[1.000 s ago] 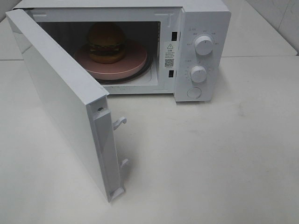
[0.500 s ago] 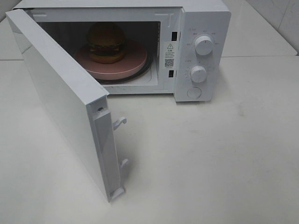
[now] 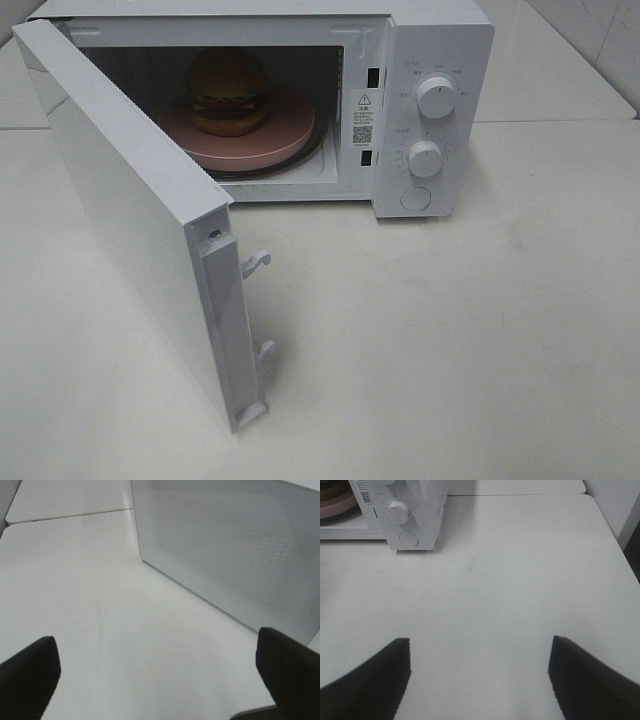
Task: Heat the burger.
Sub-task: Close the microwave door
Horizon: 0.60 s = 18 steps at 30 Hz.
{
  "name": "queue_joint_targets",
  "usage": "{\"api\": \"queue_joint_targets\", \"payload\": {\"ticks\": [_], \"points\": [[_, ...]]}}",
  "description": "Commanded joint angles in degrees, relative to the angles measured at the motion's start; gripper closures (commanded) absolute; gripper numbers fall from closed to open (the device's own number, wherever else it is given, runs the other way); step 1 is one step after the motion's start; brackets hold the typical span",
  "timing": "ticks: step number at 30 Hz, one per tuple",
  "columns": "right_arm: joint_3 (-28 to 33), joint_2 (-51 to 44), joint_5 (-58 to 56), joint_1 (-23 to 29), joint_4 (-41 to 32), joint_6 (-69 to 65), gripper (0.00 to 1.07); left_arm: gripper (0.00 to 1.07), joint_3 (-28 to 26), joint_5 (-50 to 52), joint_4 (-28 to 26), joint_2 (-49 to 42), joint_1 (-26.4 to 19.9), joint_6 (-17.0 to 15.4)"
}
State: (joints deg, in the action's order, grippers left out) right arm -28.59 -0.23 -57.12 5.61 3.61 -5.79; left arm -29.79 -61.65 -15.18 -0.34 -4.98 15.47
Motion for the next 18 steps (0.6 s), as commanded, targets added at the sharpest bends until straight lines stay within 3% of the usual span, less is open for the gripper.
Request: {"api": "queue_joint_targets", "payload": {"ticks": [1,7,9,11,12,13,15,18], "points": [[0.11,-1.66,-0.06,-0.40,0.23,-0.46,0.31,0.08,-0.80,2.01,-0.63,0.11,0.11,-0.63],[0.11,-1.66,-0.06,-0.40,0.23,-0.46,0.31,0.16,-1.03,4.81,-1.20,4.01,0.11,-1.89],[0.11,-1.66,-0.06,-0.40,0.23,-0.46,0.31,0.27,-1.03,8.14,-1.49,8.48,0.11,-1.60],[0.11,-1.66,-0.06,-0.40,0.23,-0.46,0.31,0.30,-1.03,9.63,-1.49,9.51,0.11,-1.60],[0.11,-1.66,-0.06,-0.40,0.23,-0.46,0.31,0.40,-1.03,12.43,-1.66,11.06,0.11,-1.60],[0.11,-1.66,-0.06,-0.40,0.23,-0.46,0.31,0.40,-1.03,12.43,-1.66,11.06,0.11,-1.60],[0.11,-1.66,-0.06,-0.40,0.23,-0.46,0.31,0.56,-1.03,15.76,-1.83,13.01,0.11,-1.60],[0.11,-1.66,-0.06,-0.40,0.23,-0.46,0.31,0.61,-0.86,16.62,-1.78,13.75,0.11,-1.60]]}}
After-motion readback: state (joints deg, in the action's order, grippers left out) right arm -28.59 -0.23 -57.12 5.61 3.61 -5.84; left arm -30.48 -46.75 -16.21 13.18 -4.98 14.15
